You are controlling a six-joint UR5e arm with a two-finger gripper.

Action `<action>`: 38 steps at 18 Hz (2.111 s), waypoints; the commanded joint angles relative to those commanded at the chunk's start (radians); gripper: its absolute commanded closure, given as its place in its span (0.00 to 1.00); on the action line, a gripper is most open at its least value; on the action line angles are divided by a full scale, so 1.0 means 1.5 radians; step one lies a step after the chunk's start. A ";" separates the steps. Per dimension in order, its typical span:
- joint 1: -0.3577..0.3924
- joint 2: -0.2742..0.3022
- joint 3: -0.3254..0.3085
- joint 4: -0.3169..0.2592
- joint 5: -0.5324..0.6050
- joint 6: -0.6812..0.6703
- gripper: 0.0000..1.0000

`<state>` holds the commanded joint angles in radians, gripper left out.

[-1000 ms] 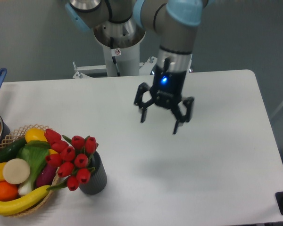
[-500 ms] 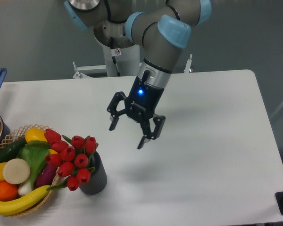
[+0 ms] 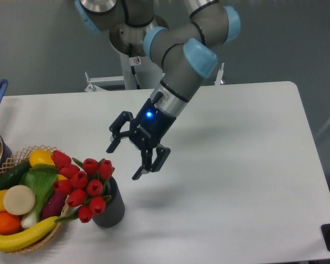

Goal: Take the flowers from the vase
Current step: 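Move the open gripper down toward the red tulips in the grey vase, then lower the gripper around the tulip stems just below the blooms, then close the gripper on the tulip bouquet stems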

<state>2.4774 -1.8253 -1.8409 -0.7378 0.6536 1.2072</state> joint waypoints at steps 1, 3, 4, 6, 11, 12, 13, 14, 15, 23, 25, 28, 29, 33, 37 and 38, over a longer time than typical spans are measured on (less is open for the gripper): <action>-0.001 -0.009 0.004 0.001 -0.010 0.000 0.00; -0.001 -0.021 0.008 0.001 -0.023 0.001 0.00; -0.002 -0.027 0.011 0.002 -0.031 0.000 0.00; -0.002 -0.036 0.013 0.002 -0.051 0.001 0.00; -0.011 -0.050 0.032 0.005 -0.064 0.001 0.00; -0.012 -0.057 0.035 0.005 -0.065 0.001 0.00; -0.014 -0.065 0.036 0.005 -0.065 0.002 0.00; -0.020 -0.073 0.040 0.005 -0.065 0.002 0.00; -0.025 -0.077 0.046 0.005 -0.065 0.001 0.00; -0.042 -0.098 0.071 0.006 -0.077 0.001 0.00; -0.042 -0.098 0.071 0.005 -0.077 0.001 0.05; -0.041 -0.097 0.071 0.005 -0.077 0.001 0.39; -0.041 -0.097 0.072 0.006 -0.077 0.001 0.43; -0.039 -0.095 0.071 0.005 -0.078 -0.003 0.56; -0.036 -0.093 0.062 0.005 -0.079 -0.008 0.64; -0.035 -0.093 0.062 0.005 -0.080 -0.008 0.64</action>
<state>2.4252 -1.9650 -1.7472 -0.7302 0.5338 1.1950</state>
